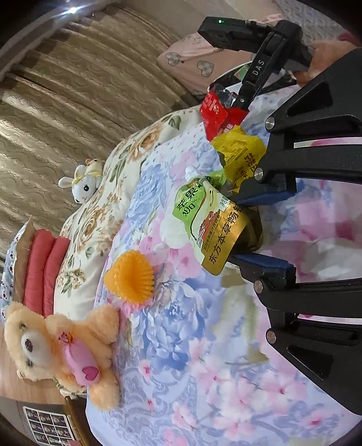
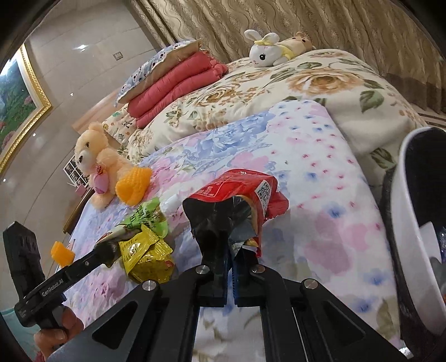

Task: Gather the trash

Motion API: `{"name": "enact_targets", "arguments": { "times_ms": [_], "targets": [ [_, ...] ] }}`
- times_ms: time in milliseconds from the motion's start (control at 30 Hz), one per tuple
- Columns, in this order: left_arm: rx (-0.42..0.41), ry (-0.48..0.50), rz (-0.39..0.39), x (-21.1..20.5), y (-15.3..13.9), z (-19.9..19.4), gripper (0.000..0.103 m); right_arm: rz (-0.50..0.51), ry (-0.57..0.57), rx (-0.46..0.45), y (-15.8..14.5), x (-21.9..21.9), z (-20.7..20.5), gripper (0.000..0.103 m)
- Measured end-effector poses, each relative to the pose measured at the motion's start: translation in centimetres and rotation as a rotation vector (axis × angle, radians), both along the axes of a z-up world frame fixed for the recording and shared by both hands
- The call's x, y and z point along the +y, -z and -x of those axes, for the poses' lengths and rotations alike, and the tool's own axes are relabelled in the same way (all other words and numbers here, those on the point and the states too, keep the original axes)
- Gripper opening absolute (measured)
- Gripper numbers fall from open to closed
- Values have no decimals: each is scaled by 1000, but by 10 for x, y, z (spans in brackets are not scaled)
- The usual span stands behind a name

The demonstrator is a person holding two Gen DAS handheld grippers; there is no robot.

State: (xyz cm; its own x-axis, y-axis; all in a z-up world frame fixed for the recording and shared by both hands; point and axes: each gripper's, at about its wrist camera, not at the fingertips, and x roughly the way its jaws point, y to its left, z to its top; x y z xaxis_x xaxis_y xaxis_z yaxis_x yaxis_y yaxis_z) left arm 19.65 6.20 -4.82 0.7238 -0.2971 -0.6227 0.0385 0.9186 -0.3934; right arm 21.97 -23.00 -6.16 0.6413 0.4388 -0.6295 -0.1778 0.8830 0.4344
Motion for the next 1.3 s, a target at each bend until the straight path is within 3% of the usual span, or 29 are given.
{"name": "enact_targets", "arguments": {
  "times_ms": [267, 400, 567, 733, 1033, 1300],
  "targets": [
    [6, 11, -31, 3, 3, 23, 29, -9, 9, -13, -5, -5, 19, 2],
    [79, 41, -21, 4, 16, 22, 31, -12, 4, -9, -3, -4, 24, 2],
    [126, 32, -16, 8, 25, 16, 43, -19, 3, -5, -2, -2, 28, 2],
    [86, 66, -30, 0, 21, 14, 30, -18, 5, -5, -2, -2, 29, 2],
    [-9, 32, 20, -1, -2, 8, 29, -19, 26, -23, -10, -10, 32, 2],
    [-51, 87, 33, -29, -22, -1, 29, -17, 65, -44, -18, -32, 36, 2]
  ]
}}
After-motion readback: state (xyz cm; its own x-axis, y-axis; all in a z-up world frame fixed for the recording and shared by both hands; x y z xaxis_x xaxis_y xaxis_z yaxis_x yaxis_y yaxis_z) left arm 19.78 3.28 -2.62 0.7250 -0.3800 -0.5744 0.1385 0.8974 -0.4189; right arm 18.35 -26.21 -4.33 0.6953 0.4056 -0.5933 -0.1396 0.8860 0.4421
